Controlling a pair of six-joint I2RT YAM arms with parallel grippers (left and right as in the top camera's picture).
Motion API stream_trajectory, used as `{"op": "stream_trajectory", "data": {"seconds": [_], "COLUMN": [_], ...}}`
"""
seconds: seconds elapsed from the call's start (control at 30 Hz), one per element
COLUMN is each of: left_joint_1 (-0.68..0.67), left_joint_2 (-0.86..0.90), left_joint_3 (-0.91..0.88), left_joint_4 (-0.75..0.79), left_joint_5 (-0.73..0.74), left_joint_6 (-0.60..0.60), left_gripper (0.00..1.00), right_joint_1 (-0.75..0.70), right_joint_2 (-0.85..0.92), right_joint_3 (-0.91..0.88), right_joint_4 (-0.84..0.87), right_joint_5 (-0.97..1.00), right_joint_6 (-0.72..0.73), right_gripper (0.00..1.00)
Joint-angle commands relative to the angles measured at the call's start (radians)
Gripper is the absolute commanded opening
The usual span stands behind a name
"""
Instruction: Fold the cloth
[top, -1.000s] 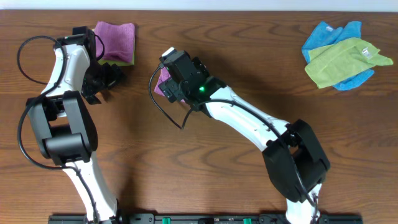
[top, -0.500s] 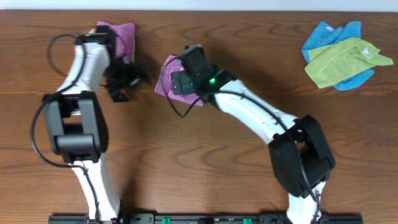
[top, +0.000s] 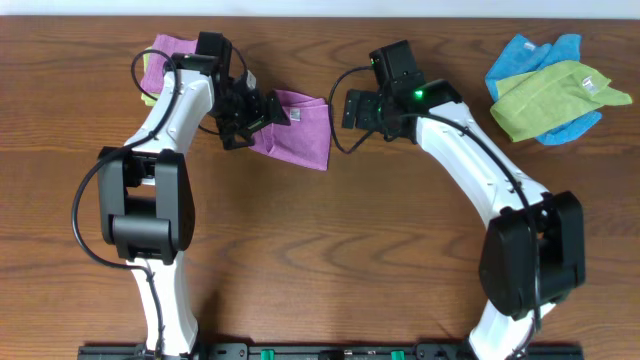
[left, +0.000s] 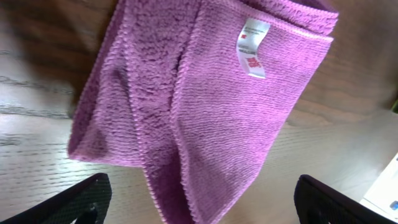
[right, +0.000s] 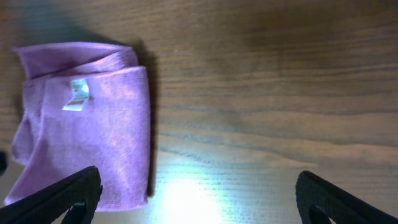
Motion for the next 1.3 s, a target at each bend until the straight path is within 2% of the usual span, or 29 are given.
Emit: {"op": "stream_trajectory", "data": {"seconds": [0.0, 0.1, 0.23, 0.3, 0.57, 1.27], "left_joint_1": [-0.012, -0.034, -0.058, -0.066, -0.071, -0.073], "left_joint_2": [0.009, 0.009, 0.009, 0.009, 0.018, 0.099], "left_joint_3": [-0.008, -0.008, -0.008, -0.008, -0.008, 0.0], "left_joint_4": [-0.007, 0.01, 0.158, 0.21, 0.213, 0.298], "left_joint_5": [0.013, -0.029, -0.042, -0.093, -0.282, -0.233], "left_joint_6": [-0.054, -0.079, -0.079, -0.079, -0.014, -0.06], "left_gripper": [0.95, 0.95, 0.95, 0.95, 0.95, 0.95], "right_joint_1": [0.019, 0.027, 0.029, 0.027, 0.029, 0.028], "right_joint_2": [-0.011, -0.011, -0.011, -0.011, -0.011, -0.011], "right_joint_3": [0.014, 0.014, 0.014, 0.014, 0.014, 0.014], "right_joint_4": [-0.01, -0.006, -0.003, -0.003, -0.003, -0.003], "right_joint_5": [0.007, 0.035, 0.057, 0.062, 0.064, 0.064], "right_joint_6": [-0.021, -0.021, -0.023, -0.031, -0.037, -0.037], "right_gripper": [0.99, 0.99, 0.99, 0.99, 0.99, 0.99]}}
